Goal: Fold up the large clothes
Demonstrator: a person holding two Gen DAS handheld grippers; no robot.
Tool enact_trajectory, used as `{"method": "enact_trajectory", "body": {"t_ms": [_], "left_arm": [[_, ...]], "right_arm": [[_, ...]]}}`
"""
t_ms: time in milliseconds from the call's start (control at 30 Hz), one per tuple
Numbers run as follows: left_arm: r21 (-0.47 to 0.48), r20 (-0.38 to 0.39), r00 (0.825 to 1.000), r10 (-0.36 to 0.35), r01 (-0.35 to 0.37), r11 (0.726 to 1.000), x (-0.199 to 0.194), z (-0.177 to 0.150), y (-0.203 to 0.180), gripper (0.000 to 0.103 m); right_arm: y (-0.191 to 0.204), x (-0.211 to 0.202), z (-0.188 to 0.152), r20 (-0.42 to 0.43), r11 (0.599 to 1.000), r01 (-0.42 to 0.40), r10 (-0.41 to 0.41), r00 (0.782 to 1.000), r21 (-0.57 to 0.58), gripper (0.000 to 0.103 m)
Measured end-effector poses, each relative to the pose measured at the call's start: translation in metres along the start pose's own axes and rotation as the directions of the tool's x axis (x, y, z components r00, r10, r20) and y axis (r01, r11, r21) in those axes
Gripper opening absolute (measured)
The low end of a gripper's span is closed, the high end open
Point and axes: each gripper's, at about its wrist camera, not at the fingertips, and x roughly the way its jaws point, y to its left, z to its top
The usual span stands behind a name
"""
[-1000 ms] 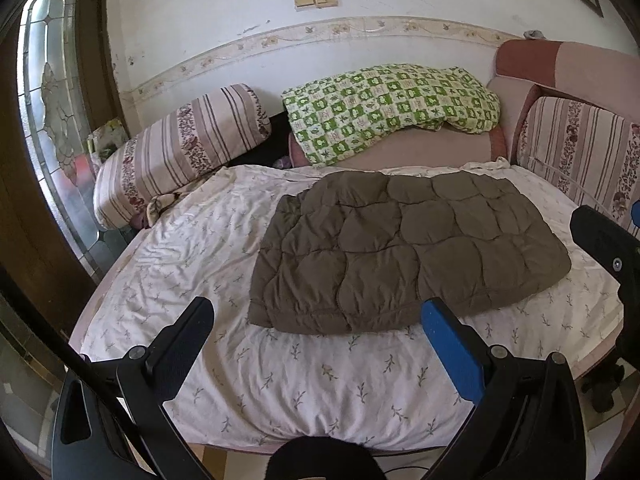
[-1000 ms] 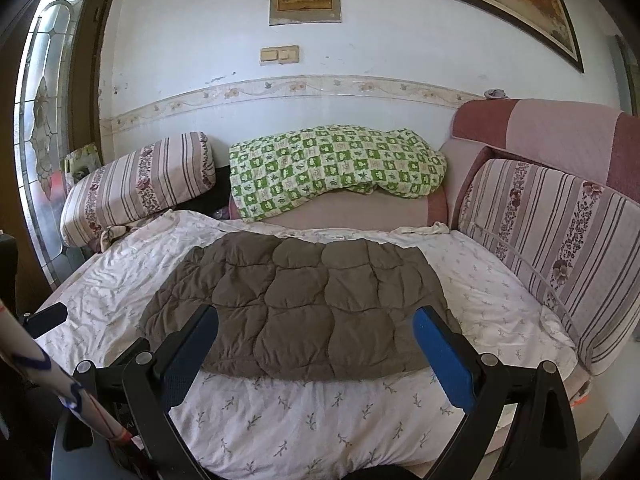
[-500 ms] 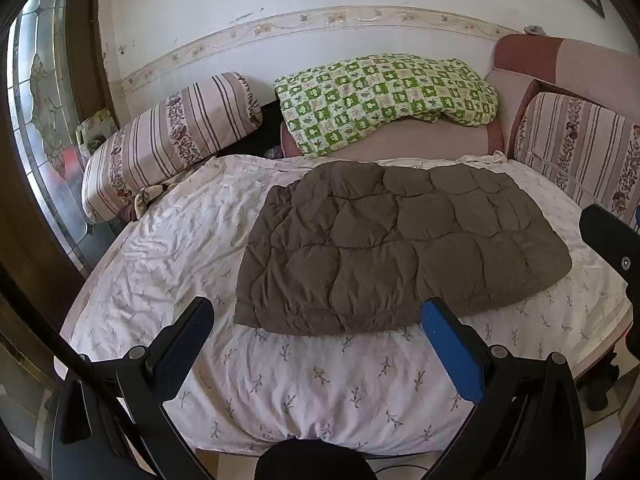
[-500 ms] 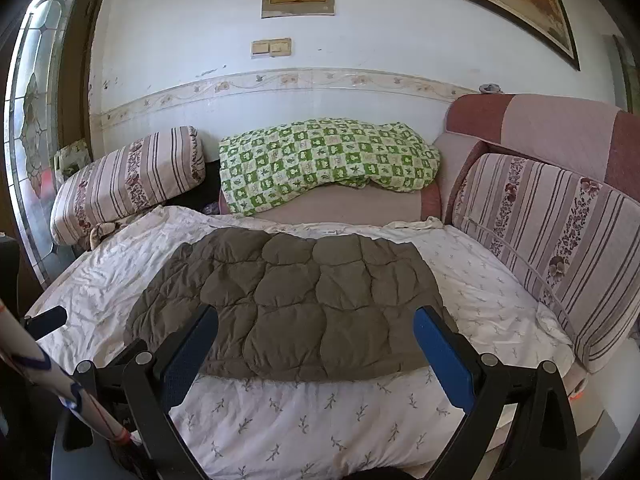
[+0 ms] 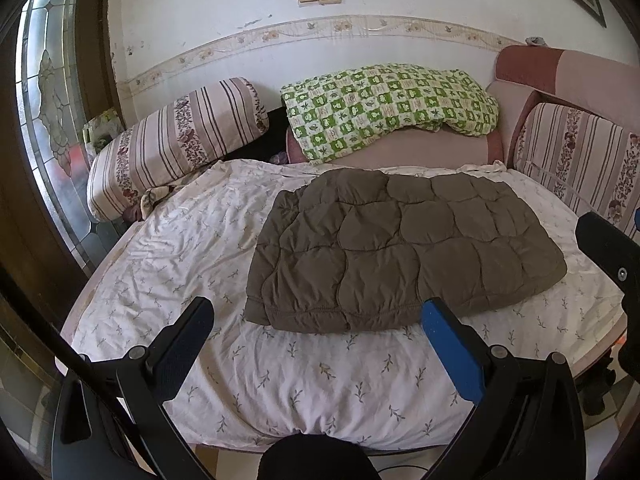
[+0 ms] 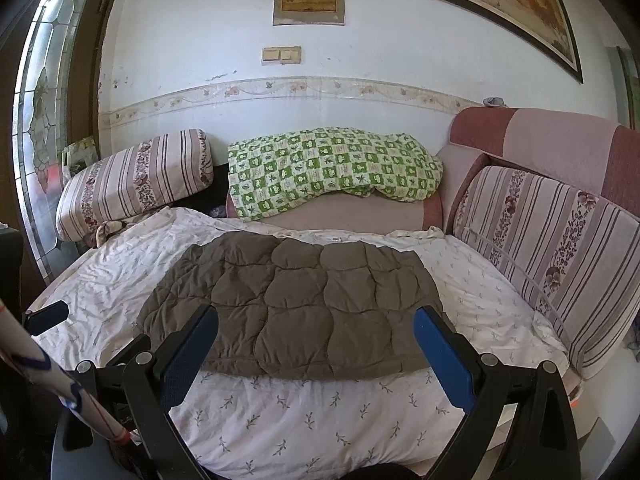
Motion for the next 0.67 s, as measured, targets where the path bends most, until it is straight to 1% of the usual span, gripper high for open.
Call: {"method": "enact_trajectory", "body": {"t_ms": [333,433,500,567,600,667], "left_arm": [[-0.007,0.008,1.000,0.012,-0.012,1.000,-0.009,0.001,-0.002,0.103],[-0.012,0.015,0.999,0.029,-0.029,1.000,-0.012,0.004,0.000,0.103],[-0.033,0.004,1.000,-0.006,0.006,0.999,-0.012,0.007,0.006,0.103],[-0.087,-0.011,0.999,-0.050,0.048,0.995,-0.009,0.011,0.018,0.103],[-0.100,-0.010,0.999,-0.052,0.051,0.994,-0.009,0.012,0.022,0.103],[-0.108,-0.006,1.000,-0.016,0.015,0.994,-0.004,0.017,0.032,0.103]], "right_arm": [[0.000,-0.002,0.000,-0.001,1.000,-0.001,0.001,1.000,0.001,0.100],[-0.003,-0.002,0.000,-0.003,1.000,0.001,-0.001,1.000,0.007,0.100],[-0.002,-0.003,-0.002,-0.010,1.000,0.001,-0.001,1.000,0.013,0.100],[-0.003,-0.001,-0.003,-0.017,1.000,0.002,-0.001,1.000,0.020,0.100],[-0.004,0.000,-0.003,-0.024,1.000,-0.001,0.002,1.000,0.024,0.100],[-0.011,0.006,-0.003,-0.036,0.999,0.000,0.002,0.999,0.036,0.100]]}}
